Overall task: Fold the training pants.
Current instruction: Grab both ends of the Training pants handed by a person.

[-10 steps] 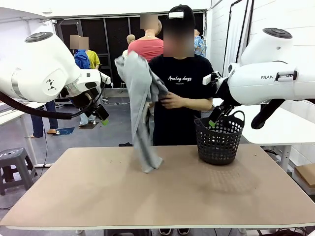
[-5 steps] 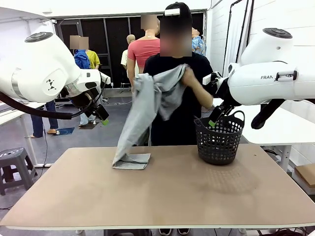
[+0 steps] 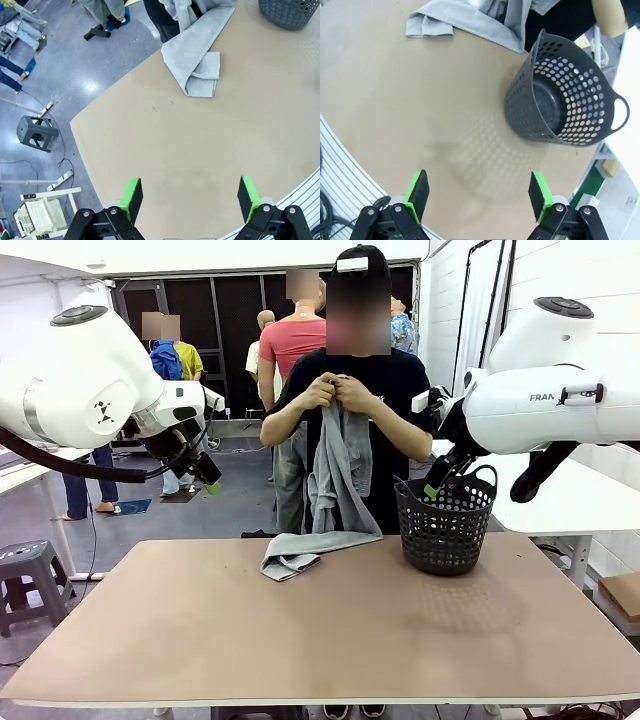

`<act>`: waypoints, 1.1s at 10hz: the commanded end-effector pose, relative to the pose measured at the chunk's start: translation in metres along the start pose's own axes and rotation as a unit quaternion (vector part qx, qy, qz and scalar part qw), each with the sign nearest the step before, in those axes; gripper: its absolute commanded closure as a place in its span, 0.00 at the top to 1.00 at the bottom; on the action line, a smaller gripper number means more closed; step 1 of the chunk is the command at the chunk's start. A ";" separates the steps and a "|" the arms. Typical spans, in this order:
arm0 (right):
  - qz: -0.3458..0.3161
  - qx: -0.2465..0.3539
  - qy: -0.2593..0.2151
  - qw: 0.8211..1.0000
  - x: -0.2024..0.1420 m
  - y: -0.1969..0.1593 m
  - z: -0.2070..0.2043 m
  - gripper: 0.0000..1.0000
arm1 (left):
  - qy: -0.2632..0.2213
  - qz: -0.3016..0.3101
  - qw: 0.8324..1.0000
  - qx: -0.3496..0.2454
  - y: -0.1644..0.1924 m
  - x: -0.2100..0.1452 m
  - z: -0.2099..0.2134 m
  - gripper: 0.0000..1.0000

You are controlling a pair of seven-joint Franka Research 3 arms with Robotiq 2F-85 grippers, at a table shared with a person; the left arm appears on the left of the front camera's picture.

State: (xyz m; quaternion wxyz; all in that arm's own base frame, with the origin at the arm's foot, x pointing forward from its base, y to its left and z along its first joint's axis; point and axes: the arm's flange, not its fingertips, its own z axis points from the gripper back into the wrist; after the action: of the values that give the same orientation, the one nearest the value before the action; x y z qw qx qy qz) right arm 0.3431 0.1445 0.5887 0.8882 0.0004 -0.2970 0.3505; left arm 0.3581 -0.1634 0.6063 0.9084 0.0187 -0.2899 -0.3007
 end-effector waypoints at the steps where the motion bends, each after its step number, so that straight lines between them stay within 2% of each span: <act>1: -0.001 0.001 0.000 1.000 0.001 -0.002 0.001 1.00 | 0.000 0.000 1.000 0.000 0.000 0.001 0.000 1.00; 11: -0.001 0.001 0.000 1.000 0.001 -0.002 0.001 1.00 | 0.000 0.000 1.000 0.000 0.000 0.001 0.000 1.00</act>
State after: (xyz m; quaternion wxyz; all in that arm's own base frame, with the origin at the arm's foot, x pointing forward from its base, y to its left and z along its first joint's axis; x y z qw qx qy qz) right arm 0.3431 0.1445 0.5887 0.8882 0.0004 -0.2970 0.3505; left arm 0.3582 -0.1634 0.6063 0.9084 0.0187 -0.2899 -0.3007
